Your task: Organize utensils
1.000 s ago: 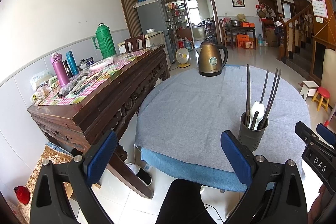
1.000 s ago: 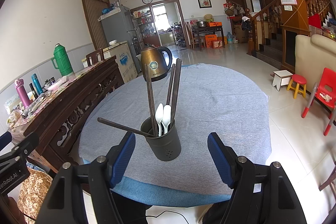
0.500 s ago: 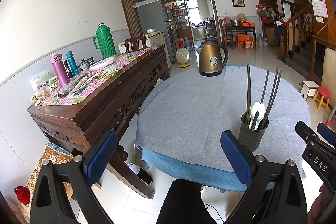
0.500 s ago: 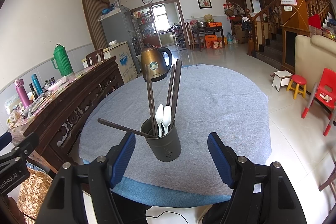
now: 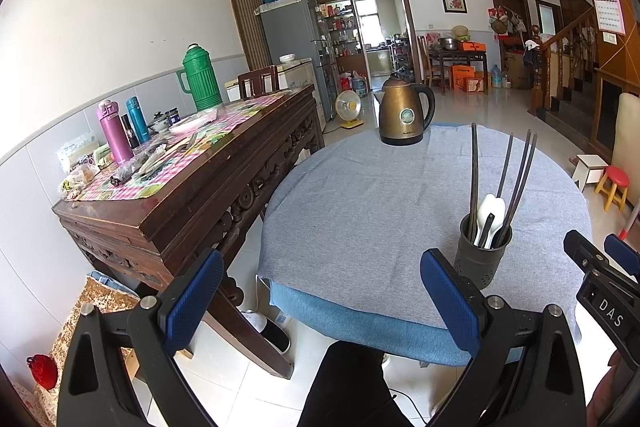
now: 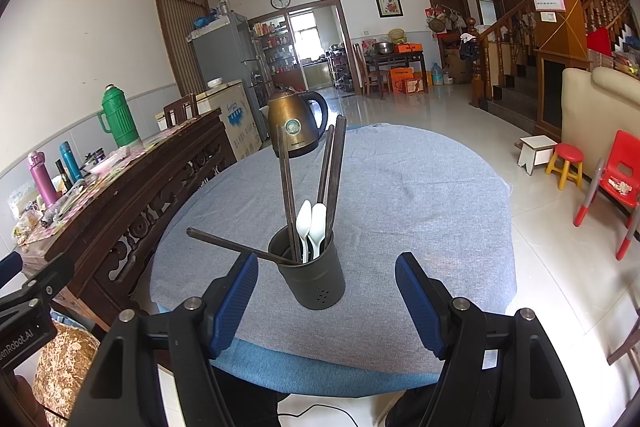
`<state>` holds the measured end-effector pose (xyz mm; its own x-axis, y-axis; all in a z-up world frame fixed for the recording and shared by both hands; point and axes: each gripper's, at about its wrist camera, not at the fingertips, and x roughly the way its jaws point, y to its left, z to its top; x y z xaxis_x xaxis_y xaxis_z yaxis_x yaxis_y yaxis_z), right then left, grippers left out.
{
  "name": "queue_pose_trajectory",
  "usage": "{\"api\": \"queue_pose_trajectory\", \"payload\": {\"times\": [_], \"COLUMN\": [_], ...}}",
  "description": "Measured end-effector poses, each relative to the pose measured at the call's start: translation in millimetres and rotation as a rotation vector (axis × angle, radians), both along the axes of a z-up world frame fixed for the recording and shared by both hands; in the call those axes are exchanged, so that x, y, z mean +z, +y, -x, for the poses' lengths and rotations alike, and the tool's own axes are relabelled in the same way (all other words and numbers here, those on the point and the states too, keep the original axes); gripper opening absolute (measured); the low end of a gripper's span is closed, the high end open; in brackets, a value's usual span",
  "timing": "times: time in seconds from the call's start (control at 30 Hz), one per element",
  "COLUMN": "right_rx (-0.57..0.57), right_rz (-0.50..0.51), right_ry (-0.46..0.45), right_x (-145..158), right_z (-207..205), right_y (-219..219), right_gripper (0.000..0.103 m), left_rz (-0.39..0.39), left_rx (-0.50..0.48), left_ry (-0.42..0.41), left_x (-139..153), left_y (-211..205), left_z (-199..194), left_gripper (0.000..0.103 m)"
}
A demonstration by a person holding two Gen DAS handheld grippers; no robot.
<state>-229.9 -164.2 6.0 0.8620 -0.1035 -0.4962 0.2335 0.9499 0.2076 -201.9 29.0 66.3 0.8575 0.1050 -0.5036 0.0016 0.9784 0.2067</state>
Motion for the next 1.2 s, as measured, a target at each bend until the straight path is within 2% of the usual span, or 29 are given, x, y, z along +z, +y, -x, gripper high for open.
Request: {"api": "queue_pose_trajectory", "payload": {"times": [1.2], "right_rx": [-0.018], "right_rz": [0.003], "right_ry": [0.001], "right_x": [3.0], "right_z": [4.1], "right_y": [-4.0], "right_gripper": [0.075], "left_rz": [0.012], "left_rx": [-0.003], "left_ry": [0.017], "left_x": [-4.6], "left_y": [3.6], "left_z": [-1.7], "left_gripper": [0.099]}}
